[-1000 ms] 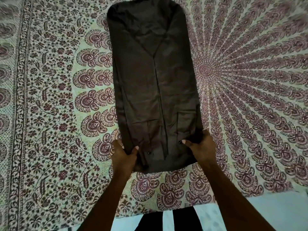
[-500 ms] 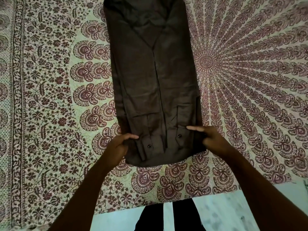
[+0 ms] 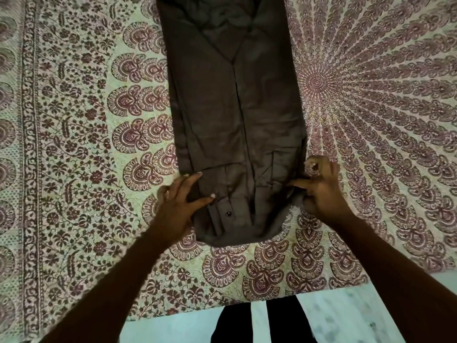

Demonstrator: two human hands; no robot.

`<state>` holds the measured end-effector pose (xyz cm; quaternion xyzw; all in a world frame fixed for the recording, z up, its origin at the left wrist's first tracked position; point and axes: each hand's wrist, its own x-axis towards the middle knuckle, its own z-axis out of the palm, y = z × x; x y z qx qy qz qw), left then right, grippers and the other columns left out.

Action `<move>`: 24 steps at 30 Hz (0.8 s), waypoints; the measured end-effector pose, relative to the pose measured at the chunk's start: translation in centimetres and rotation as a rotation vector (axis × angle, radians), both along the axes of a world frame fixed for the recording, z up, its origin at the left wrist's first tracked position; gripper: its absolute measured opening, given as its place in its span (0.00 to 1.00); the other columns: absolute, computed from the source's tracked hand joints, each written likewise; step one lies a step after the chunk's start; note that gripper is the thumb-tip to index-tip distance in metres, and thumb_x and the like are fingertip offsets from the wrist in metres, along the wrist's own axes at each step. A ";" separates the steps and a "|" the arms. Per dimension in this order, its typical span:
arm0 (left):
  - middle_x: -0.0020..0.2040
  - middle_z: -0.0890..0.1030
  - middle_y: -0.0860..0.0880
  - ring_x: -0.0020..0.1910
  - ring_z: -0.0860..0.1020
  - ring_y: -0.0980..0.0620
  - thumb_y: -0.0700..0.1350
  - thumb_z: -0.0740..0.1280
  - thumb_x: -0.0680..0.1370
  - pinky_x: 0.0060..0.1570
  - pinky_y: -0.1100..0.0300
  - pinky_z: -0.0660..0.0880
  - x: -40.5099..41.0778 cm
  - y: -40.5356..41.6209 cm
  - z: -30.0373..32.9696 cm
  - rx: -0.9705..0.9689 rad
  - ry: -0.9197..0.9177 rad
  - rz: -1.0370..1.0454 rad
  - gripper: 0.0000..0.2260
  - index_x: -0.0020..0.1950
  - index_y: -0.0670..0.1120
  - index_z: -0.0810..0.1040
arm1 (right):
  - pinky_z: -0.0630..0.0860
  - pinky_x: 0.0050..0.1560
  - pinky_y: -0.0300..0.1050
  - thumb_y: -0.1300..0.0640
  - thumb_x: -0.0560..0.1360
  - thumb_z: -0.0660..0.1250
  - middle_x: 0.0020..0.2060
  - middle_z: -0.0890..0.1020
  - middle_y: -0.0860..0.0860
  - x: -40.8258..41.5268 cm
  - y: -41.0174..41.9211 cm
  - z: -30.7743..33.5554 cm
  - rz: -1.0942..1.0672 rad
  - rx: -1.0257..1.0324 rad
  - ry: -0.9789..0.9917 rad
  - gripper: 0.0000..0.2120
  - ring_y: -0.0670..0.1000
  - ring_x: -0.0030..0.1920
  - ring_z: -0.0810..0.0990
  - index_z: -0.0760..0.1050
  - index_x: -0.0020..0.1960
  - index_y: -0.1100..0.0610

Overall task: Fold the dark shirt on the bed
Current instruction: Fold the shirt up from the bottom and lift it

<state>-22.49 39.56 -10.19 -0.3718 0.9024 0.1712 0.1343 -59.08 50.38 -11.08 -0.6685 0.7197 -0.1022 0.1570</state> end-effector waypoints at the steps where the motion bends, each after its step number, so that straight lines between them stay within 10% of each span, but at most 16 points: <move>1: 0.81 0.59 0.47 0.78 0.59 0.40 0.48 0.76 0.64 0.65 0.35 0.63 -0.3 0.1 -0.2 -0.005 0.029 -0.016 0.31 0.67 0.62 0.76 | 0.65 0.56 0.49 0.51 0.67 0.70 0.64 0.71 0.59 0.5 -0.3 -0.2 -0.056 0.013 -0.078 0.13 0.64 0.62 0.68 0.86 0.50 0.48; 6: 0.71 0.73 0.55 0.74 0.67 0.51 0.40 0.62 0.64 0.69 0.39 0.58 -2.4 -0.4 -0.4 0.190 0.416 0.409 0.21 0.55 0.53 0.81 | 0.67 0.62 0.70 0.57 0.67 0.71 0.71 0.71 0.47 1.5 -1.9 0.3 -0.232 0.014 -0.251 0.09 0.59 0.71 0.64 0.85 0.46 0.54; 10: 0.61 0.81 0.40 0.62 0.78 0.39 0.32 0.66 0.74 0.64 0.46 0.72 -4.1 -1.9 -0.1 0.387 0.578 0.828 0.19 0.65 0.42 0.78 | 0.69 0.68 0.57 0.67 0.67 0.78 0.64 0.77 0.46 0.8 -3.9 0.2 -0.212 -0.054 -0.323 0.13 0.58 0.69 0.71 0.86 0.50 0.58; 14: 0.52 0.84 0.40 0.51 0.81 0.37 0.52 0.65 0.74 0.52 0.44 0.78 -4.3 -3.2 0.3 0.383 0.592 0.942 0.19 0.61 0.44 0.80 | 0.82 0.45 0.52 0.68 0.71 0.75 0.45 0.85 0.52 0.5 -5.4 1.6 -0.352 0.041 -0.602 0.09 0.56 0.43 0.85 0.84 0.52 0.63; 17: 0.50 0.83 0.40 0.47 0.80 0.40 0.43 0.68 0.78 0.47 0.49 0.78 -5.0 -4.0 1.0 0.384 0.635 0.996 0.12 0.61 0.40 0.79 | 0.71 0.35 0.43 0.66 0.73 0.74 0.31 0.80 0.49 0.0 -6.4 1.8 -0.384 0.055 -0.696 0.05 0.42 0.28 0.76 0.81 0.40 0.59; 24: 0.53 0.83 0.47 0.52 0.80 0.53 0.40 0.65 0.81 0.51 0.57 0.77 -7.5 -9.7 2.9 0.358 0.840 1.047 0.09 0.61 0.42 0.79 | 0.78 0.50 0.39 0.64 0.78 0.69 0.49 0.85 0.49 -2.3 -12.1 3.4 -0.367 0.061 -0.814 0.10 0.40 0.50 0.82 0.81 0.56 0.54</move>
